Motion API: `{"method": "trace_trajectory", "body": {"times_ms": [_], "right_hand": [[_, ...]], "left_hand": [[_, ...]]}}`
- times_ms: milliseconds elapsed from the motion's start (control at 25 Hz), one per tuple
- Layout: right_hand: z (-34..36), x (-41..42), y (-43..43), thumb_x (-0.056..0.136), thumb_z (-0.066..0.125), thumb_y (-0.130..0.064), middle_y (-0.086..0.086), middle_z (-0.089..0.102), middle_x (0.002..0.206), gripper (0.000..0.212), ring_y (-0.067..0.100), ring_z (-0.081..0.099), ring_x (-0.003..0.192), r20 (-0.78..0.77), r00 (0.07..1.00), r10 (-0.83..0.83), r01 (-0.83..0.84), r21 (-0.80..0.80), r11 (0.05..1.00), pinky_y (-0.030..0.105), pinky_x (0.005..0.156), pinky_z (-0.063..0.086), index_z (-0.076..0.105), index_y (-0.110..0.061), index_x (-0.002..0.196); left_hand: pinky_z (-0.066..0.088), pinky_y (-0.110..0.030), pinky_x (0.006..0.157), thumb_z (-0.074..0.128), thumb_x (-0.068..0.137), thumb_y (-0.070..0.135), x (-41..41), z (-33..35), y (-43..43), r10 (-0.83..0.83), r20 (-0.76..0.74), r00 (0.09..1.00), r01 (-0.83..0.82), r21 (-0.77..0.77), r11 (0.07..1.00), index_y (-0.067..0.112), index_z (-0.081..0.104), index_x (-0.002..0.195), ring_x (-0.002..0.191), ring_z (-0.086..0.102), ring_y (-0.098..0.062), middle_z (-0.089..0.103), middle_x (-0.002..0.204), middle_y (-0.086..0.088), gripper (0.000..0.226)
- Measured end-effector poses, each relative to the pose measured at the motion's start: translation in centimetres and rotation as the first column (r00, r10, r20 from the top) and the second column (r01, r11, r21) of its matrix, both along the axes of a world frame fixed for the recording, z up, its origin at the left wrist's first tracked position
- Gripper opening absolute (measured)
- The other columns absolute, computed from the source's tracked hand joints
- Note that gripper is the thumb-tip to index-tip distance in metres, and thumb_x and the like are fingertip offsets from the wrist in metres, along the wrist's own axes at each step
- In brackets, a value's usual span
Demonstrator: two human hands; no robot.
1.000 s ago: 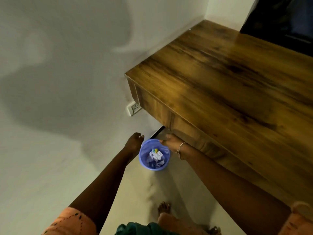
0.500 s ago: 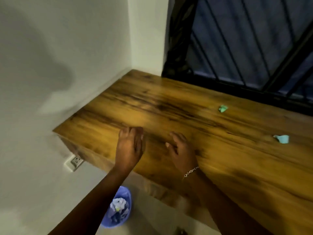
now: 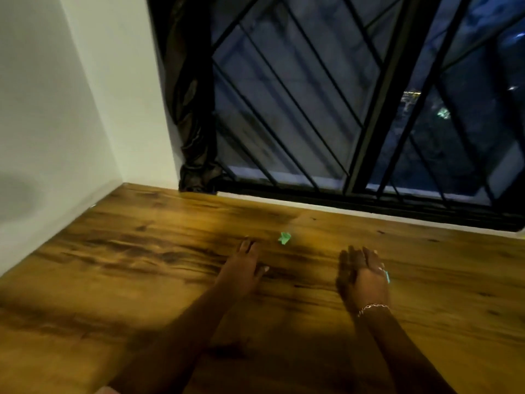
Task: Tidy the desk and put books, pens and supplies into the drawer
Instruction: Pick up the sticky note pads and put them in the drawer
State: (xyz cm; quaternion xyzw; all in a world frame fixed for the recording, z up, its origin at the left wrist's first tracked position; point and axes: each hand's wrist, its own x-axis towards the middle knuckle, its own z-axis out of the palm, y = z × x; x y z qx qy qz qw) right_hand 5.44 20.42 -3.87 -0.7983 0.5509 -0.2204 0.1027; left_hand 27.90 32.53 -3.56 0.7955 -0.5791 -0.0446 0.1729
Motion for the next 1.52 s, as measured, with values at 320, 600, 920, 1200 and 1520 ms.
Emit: {"method": "trace_trajectory", "body": {"times_ms": [320,600,920,1200,1520], "right_hand": [[-1.0,-3.6,-4.2,0.098,0.036,-0.026,0.000,0.040,0.146,0.036,0.024,0.032,0.136,-0.188,0.981,0.037,-0.014,0.123,0.992,0.031,0.105,0.036,0.050,-0.026,0.132],[1.1,-3.7,-3.7,0.094,0.046,-0.019,0.008,0.064,0.120,0.028,0.024,0.061,0.108,-0.121,0.992,-0.032,0.046,0.116,0.992,0.029,0.088,0.047,0.061,-0.016,0.118],[1.9,-0.6,-0.5,0.083,0.060,-0.014,0.009,0.073,0.100,0.019,0.027,0.066,0.095,0.154,0.988,0.008,-0.037,0.186,0.982,0.030,0.081,0.050,0.073,-0.016,0.097],[2.6,5.6,9.0,0.086,0.048,0.008,0.023,0.059,0.118,0.030,0.034,0.055,0.111,0.219,0.934,0.283,-0.333,0.242,0.912,0.031,0.090,0.039,0.062,0.004,0.112],[2.1,12.4,27.1,0.075,0.069,0.003,0.008,0.063,0.088,0.014,0.022,0.060,0.089,0.461,0.758,0.461,-0.633,0.352,0.690,0.038,0.082,0.051,0.066,0.003,0.088]], "left_hand": [[0.024,-0.045,0.115,0.042,0.096,0.020,-2.4,-0.1,-10.6,-0.143,0.074,0.987,0.137,0.080,0.987,0.020,0.008,0.149,0.145,-0.004,-0.027,-0.001,0.158,-0.005,0.062],[0.042,-0.036,0.102,0.037,0.096,0.006,-3.3,-1.4,-11.0,-0.089,0.124,0.988,0.065,0.186,0.980,0.014,0.044,0.134,0.126,0.045,-0.025,0.042,0.140,-0.010,0.039],[0.037,-0.032,0.098,0.043,0.092,0.005,-1.9,-0.8,-4.8,0.037,-0.079,0.996,-0.031,0.080,0.996,0.010,0.054,0.127,0.120,0.051,-0.028,0.056,0.129,-0.014,0.037],[0.041,-0.020,0.072,0.054,0.071,0.019,0.0,1.3,8.5,0.101,-0.452,0.886,-0.204,-0.185,0.961,-0.003,0.069,0.096,0.085,0.063,-0.019,0.070,0.098,-0.022,0.037],[0.045,-0.020,0.058,0.067,0.074,-0.009,2.1,1.9,27.2,0.262,-0.777,0.572,-0.614,-0.194,0.766,0.010,0.067,0.074,0.054,0.054,0.001,0.062,0.052,0.013,0.019]]}}
